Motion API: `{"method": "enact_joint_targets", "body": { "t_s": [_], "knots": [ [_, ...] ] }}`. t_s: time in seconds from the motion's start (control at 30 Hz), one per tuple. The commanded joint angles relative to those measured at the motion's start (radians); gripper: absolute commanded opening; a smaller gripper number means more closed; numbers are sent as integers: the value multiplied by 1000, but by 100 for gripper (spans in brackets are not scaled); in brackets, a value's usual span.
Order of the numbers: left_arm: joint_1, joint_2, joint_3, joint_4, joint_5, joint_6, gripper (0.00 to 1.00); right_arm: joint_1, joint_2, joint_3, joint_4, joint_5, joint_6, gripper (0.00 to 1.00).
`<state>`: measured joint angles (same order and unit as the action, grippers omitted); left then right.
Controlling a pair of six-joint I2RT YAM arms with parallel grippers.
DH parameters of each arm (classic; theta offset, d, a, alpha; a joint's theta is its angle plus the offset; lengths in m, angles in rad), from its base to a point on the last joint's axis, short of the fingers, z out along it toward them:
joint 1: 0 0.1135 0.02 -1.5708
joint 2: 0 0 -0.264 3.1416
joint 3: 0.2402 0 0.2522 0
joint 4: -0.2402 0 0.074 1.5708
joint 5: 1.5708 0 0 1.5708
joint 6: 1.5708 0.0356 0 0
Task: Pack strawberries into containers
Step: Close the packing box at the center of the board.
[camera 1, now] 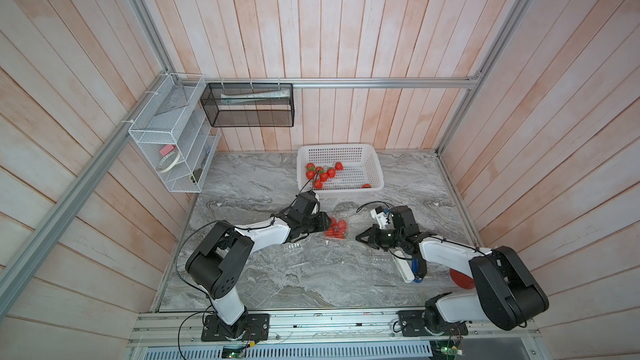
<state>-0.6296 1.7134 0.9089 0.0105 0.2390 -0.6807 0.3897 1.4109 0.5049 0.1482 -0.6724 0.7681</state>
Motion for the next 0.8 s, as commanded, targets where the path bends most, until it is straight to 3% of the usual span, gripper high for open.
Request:
{"method": "enact_joint_targets", "body": {
  "t_s": [0.0, 0.33, 0.77],
  "knots": [
    [-5, 16, 21, -12, 9, 14, 46, 4, 52, 19, -7, 10, -22, 8],
    [-5, 16, 22, -10, 8, 14, 46, 43, 169, 94, 62, 0, -13, 5],
    [-5, 22, 26, -10, 11, 15, 46, 53, 209, 137, 96, -32, 0, 5]
  ]
}}
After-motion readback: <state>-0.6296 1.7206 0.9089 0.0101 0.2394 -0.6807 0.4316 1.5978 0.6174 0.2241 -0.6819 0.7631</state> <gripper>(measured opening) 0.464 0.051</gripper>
